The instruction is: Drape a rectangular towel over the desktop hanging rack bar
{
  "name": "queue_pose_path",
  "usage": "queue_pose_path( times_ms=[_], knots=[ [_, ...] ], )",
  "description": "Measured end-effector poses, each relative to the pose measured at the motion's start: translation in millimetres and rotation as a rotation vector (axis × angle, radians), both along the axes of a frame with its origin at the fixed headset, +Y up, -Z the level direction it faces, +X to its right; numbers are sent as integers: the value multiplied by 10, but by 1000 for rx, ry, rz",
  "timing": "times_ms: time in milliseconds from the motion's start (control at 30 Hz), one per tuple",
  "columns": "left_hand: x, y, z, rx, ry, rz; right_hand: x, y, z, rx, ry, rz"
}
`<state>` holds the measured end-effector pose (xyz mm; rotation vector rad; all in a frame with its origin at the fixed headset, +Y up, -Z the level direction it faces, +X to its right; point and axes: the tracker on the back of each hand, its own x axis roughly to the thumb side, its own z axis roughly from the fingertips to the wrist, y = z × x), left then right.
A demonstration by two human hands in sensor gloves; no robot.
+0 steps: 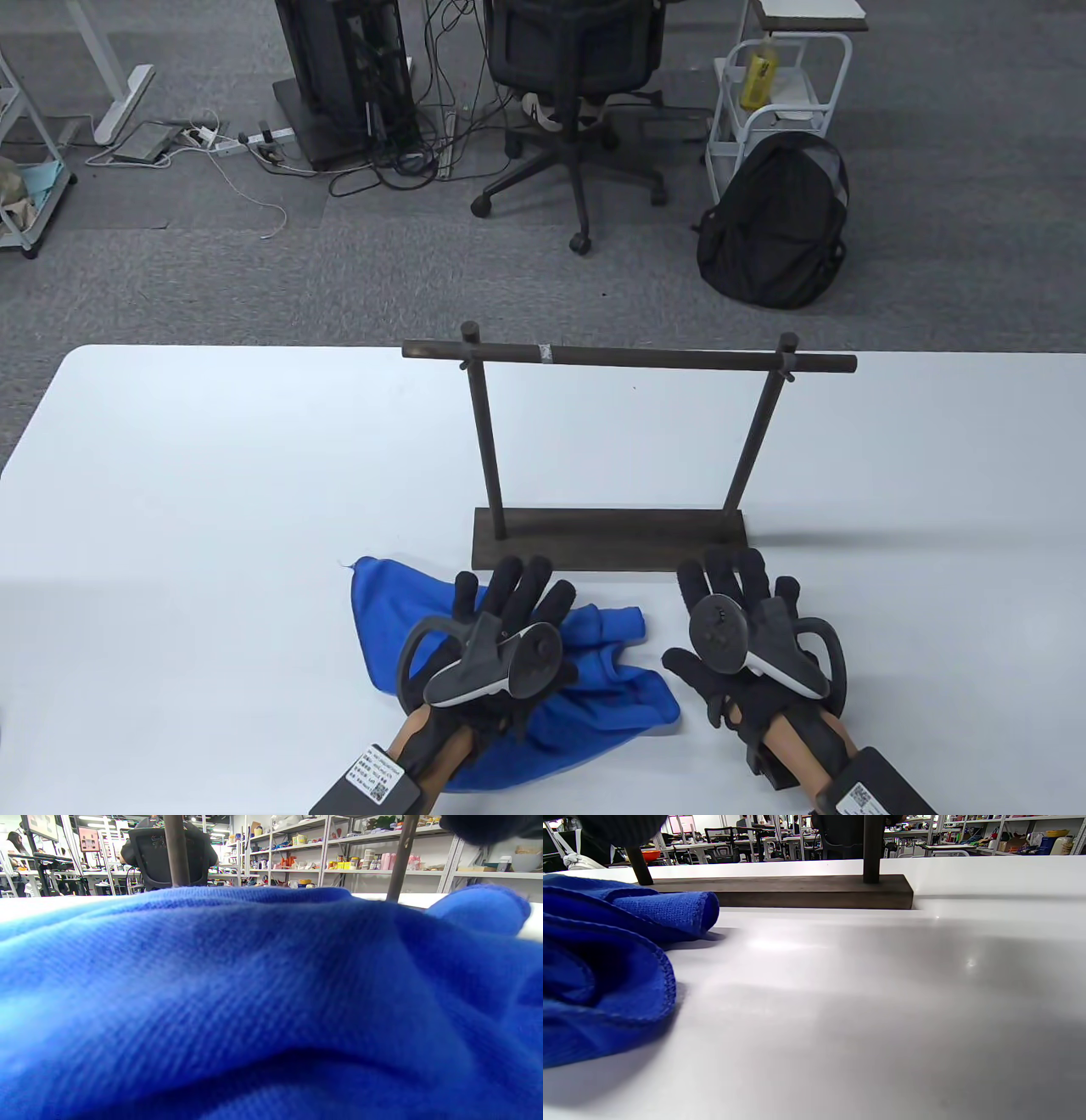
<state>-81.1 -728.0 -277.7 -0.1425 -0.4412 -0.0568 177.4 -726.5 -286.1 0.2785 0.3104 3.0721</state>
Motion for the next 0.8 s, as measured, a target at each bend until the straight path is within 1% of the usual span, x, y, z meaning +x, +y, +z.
queue_pose_path(
  times_ms=[233,467,633,800],
  knots=[
    [5,14,3,14,-3,-1,-20,-2,6,-2,9,7],
    [22,-12,17,2,-16,-4,-14,-38,-6,-15,7,6],
    [37,14,35,14,-23,-1,-8,1,-4,5,4,-2],
    [30,-22,18,0,-18,-10,-19,-22,-5,-6,11,6]
  ],
)
